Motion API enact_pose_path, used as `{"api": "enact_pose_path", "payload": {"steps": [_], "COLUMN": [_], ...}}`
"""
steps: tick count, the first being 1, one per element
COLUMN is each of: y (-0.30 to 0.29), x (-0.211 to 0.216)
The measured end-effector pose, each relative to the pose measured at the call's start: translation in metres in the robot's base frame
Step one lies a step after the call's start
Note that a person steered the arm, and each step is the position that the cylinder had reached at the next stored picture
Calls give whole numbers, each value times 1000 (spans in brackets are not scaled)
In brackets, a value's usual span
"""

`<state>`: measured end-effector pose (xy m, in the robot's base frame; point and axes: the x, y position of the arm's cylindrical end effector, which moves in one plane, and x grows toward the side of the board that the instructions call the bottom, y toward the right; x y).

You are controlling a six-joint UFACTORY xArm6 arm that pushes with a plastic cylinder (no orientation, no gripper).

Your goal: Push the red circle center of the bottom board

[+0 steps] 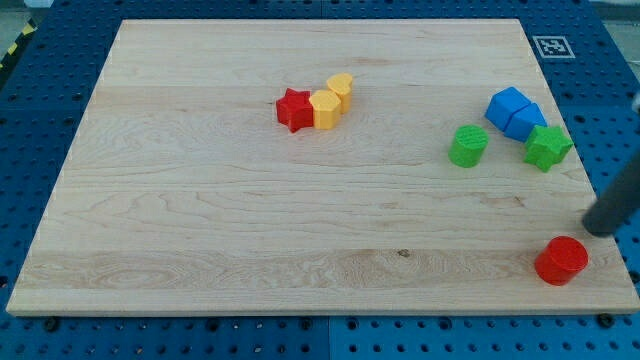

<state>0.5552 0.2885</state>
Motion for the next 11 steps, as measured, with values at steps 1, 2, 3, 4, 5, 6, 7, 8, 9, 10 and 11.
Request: {"api": "enact_pose_path", "payload": {"steps": [1,2,3,4,5,6,7,8,9,10,11], "y": [-4,-65,-143,-144,-118,-116,-152,-219,-260,-260,-259], "x": [26,28,28,26,38,64,54,21,-3,7,35]}}
